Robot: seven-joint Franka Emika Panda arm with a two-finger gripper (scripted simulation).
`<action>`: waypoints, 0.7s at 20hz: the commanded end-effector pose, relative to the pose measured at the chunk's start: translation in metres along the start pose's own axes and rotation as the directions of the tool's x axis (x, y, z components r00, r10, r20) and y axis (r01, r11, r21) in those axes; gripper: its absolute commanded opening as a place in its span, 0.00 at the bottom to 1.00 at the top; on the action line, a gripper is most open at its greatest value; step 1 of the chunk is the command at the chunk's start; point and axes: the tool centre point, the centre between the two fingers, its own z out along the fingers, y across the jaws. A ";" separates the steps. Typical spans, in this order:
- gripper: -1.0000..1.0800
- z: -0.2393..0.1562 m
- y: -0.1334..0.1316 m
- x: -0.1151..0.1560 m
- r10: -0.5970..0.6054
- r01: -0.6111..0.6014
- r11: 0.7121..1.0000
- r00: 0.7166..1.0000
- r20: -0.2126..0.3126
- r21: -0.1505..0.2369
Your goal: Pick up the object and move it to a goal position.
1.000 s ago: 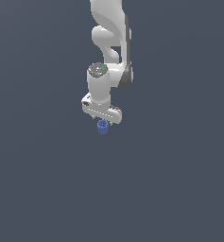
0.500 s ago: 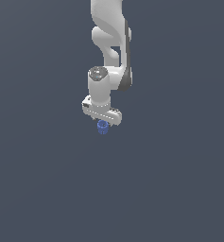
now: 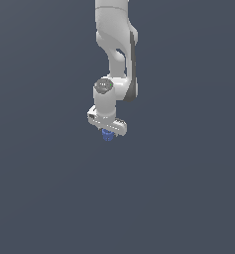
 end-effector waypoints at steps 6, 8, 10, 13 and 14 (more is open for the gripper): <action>0.00 0.002 0.000 0.000 0.000 0.000 1.000 1.000 -0.001 0.001; 0.00 0.002 0.000 0.000 0.000 0.000 1.000 1.000 -0.001 0.001; 0.00 0.002 0.000 0.000 0.000 0.000 1.000 1.000 -0.001 0.001; 0.00 0.001 -0.001 0.001 0.000 0.000 1.000 1.000 -0.002 0.001; 0.00 0.000 -0.001 0.001 0.000 0.000 1.000 1.000 -0.002 0.001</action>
